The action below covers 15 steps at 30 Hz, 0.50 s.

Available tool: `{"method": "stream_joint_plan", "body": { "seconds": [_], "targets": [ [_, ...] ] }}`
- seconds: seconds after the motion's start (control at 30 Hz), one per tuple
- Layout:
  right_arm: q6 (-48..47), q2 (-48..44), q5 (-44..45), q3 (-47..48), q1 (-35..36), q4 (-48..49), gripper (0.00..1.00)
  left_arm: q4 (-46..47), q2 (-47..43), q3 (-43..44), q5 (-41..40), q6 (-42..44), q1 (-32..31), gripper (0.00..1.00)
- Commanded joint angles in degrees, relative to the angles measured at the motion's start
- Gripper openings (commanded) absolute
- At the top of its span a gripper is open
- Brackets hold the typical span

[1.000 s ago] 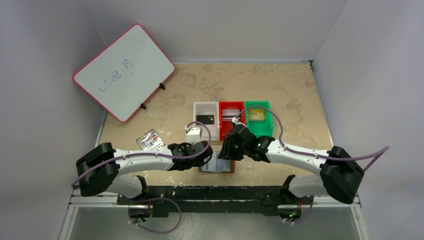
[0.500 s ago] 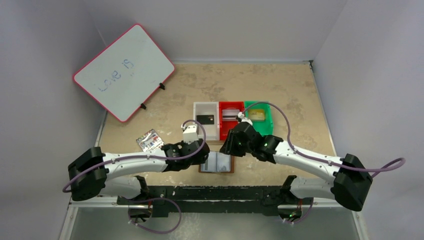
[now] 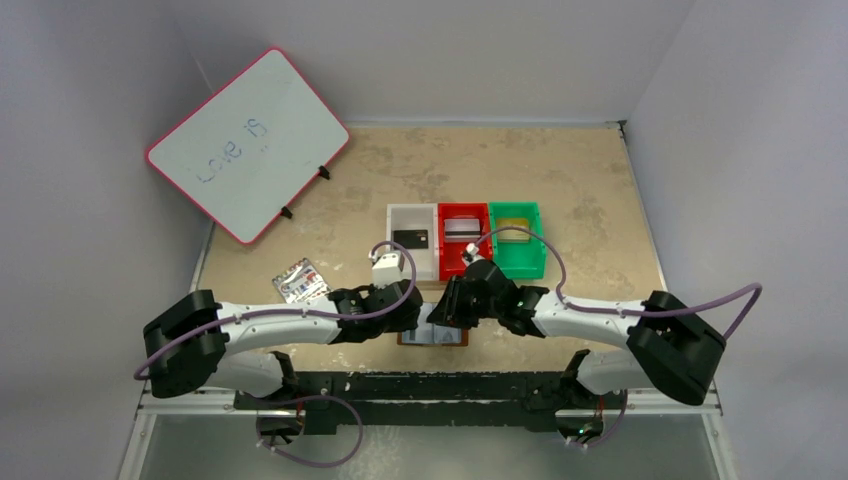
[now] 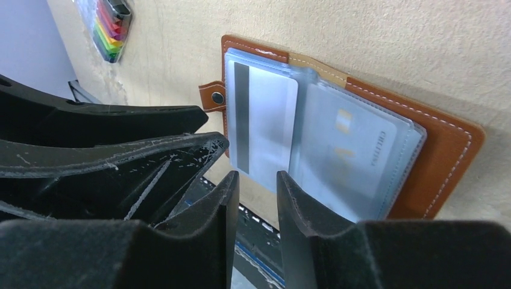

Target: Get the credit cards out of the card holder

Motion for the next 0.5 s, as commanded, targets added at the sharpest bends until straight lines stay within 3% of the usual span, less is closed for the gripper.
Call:
{"method": "stream_joint_plan", "body": {
  "seconds": [0.0, 0.47],
  "targets": [
    [2.5, 1.3, -1.2, -0.9, 0.2, 6.4, 0.32, 2.1, 0.2, 0.1, 0.3, -0.4, -0.3, 0.40],
    [5.8, 8.6, -2.1, -5.8, -0.3, 14.2, 0.28, 1.8, 6.5, -0.6, 1.1, 0.0, -0.3, 0.31]
  ]
}}
